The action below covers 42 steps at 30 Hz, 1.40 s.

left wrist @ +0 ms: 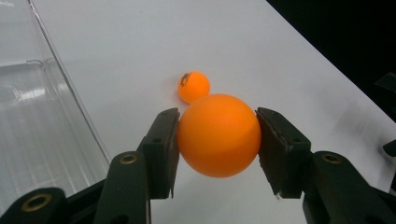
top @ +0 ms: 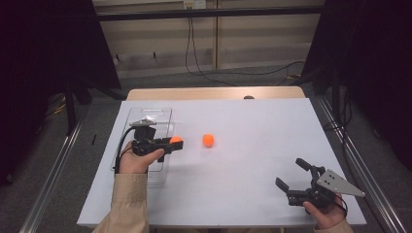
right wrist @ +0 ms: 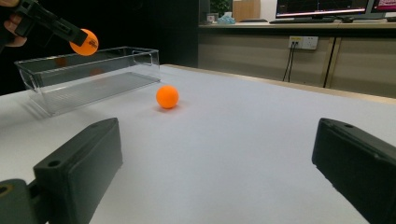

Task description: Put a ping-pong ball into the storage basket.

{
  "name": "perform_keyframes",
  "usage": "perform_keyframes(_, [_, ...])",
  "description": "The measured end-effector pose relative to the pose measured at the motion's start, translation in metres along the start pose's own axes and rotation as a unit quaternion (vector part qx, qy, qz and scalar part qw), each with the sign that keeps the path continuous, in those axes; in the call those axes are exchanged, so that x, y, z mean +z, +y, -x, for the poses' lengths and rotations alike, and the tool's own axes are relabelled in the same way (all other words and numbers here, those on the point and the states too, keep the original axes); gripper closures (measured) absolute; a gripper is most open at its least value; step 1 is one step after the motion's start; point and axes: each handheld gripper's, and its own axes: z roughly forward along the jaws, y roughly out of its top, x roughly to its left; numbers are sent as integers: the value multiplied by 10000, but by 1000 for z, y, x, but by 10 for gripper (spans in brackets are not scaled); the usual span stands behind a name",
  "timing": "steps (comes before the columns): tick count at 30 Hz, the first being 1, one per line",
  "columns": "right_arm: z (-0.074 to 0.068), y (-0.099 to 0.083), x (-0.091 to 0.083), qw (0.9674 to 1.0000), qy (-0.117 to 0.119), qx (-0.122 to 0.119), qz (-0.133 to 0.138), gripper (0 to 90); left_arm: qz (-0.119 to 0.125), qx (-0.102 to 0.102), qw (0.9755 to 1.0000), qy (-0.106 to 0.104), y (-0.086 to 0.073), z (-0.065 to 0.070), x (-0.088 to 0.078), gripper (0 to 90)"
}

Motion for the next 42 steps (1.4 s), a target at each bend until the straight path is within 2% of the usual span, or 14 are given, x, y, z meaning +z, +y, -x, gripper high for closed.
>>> perform_keyframes(14, [0,0,0,10000,-2,11,6,14,10,15,10000,97,0,-4,-5,511])
perform_keyframes(16, [0,0,0,10000,-4,7,2,14,62,-51,9999,128,0,-4,-6,512])
perform_keyframes(17, [0,0,0,10000,-6,5,1,14,30,8,9999,118,0,-5,-7,511])
perform_keyframes(26, [0,0,0,10000,13,18,5,14,105,-65,9998,167,0,-7,-11,512])
perform_keyframes(42, [0,0,1,10000,-2,5,2,14,84,-8,9996,267,-1,-10,-14,511])
